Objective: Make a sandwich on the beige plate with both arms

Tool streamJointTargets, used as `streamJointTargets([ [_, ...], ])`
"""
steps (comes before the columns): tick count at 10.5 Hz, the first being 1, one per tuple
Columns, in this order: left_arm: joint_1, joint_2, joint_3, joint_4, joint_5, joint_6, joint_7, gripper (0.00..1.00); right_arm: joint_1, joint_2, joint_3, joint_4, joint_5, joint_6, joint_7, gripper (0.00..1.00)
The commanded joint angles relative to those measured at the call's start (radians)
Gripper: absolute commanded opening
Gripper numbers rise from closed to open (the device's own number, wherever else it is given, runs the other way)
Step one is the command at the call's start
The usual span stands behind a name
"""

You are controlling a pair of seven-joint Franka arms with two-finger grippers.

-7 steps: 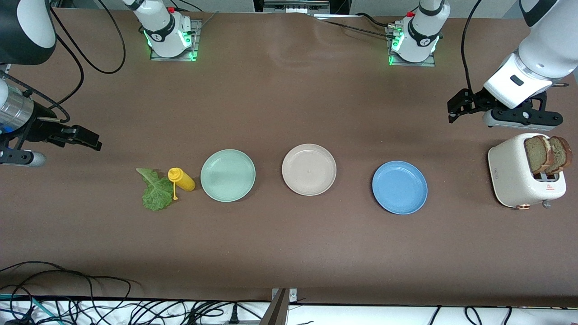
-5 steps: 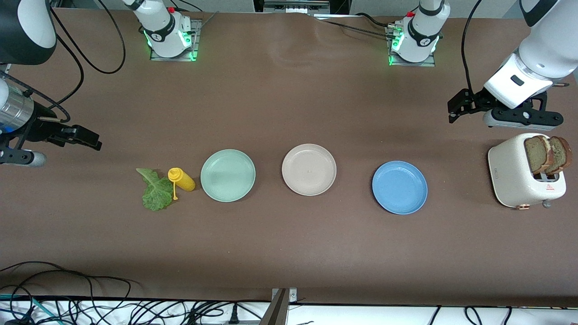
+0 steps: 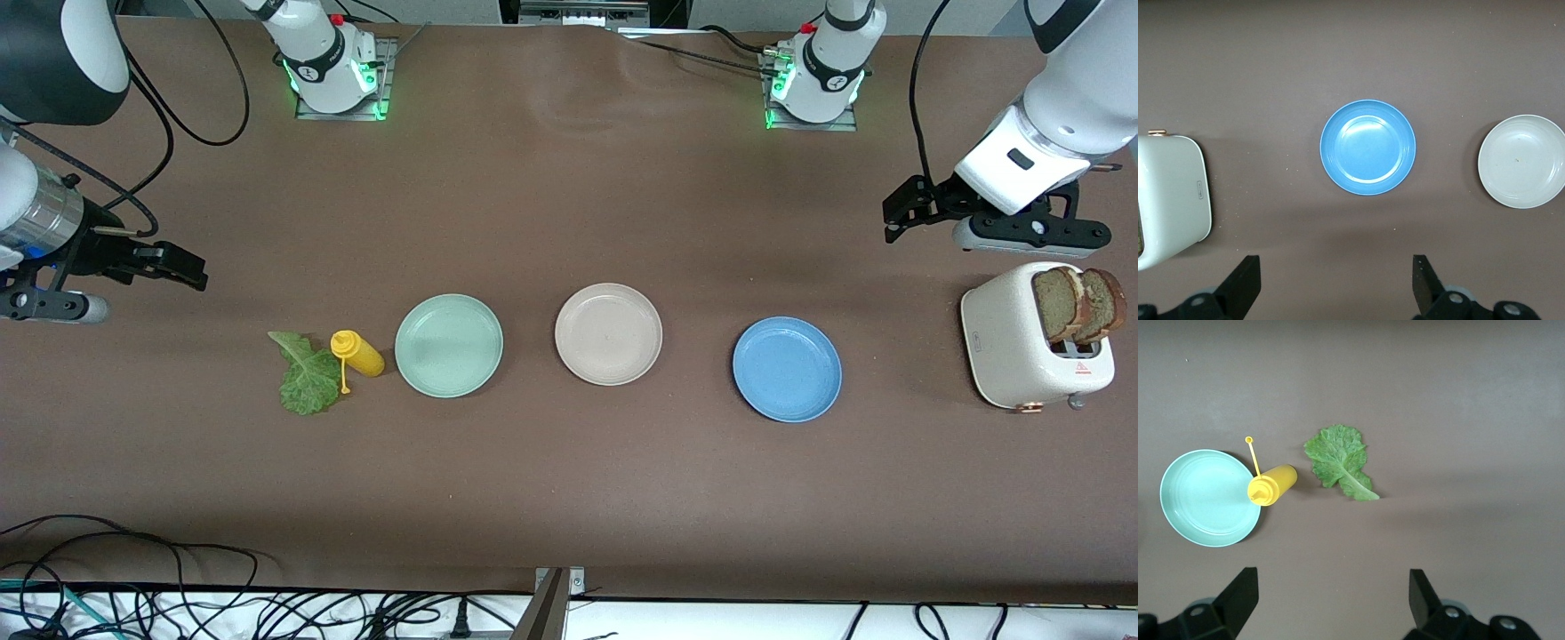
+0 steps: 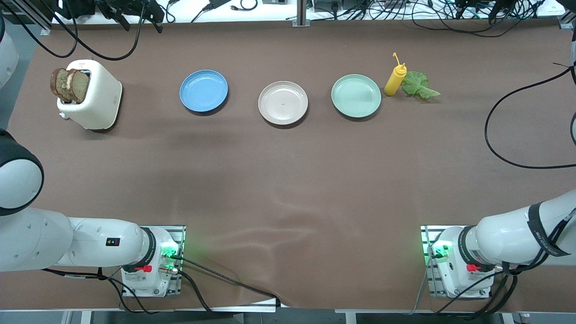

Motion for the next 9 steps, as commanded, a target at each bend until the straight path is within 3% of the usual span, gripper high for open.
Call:
streamJointTargets([
  [1, 0.012, 0.009, -0.002, 0.018, -0.022, 0.0, 0.018, 1.0, 0.001, 0.002, 0.006, 0.007, -0.016, -0.019, -0.007, 1.0],
  [9, 0.014, 0.009, -0.002, 0.018, -0.022, -0.008, 0.018, 1.0, 0.002, 0.026, 0.006, -0.045, -0.013, -0.014, -0.001, 1.0],
])
